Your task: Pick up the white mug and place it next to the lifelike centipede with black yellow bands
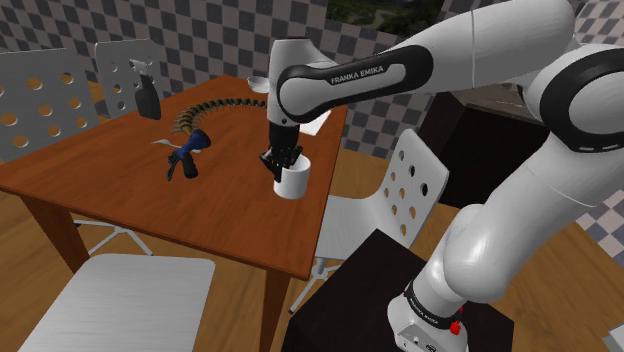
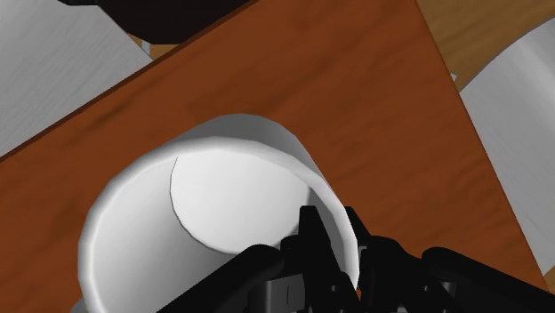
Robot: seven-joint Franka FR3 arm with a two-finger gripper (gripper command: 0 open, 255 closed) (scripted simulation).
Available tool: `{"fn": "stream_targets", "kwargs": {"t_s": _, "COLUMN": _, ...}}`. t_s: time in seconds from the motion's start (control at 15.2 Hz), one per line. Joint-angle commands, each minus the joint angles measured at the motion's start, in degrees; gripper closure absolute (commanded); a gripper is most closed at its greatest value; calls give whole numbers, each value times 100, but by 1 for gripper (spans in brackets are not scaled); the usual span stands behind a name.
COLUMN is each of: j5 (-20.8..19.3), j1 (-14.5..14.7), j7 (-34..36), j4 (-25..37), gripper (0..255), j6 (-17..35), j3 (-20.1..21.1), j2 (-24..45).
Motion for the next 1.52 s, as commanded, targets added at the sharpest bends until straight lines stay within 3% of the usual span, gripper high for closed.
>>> {"fn": "stream_targets", "kwargs": {"t_s": 0.0, "j5": 1, "j1": -7, "j7": -16, "j4": 106, "gripper": 255, "j6": -154, "j3": -11, "j2": -47}}
{"fn": "stream_targets", "kwargs": {"t_s": 0.92, "j5": 13, "j1": -14, "j7": -27, "j4": 957, "gripper": 255, "j6": -1211, "j3": -30, "j2": -255}}
{"fn": "stream_targets", "kwargs": {"t_s": 1.45, "j5": -159, "j1": -490, "j7": -1048, "j4": 1512, "gripper": 255, "j6": -1265, "j3": -631, "j2": 251}}
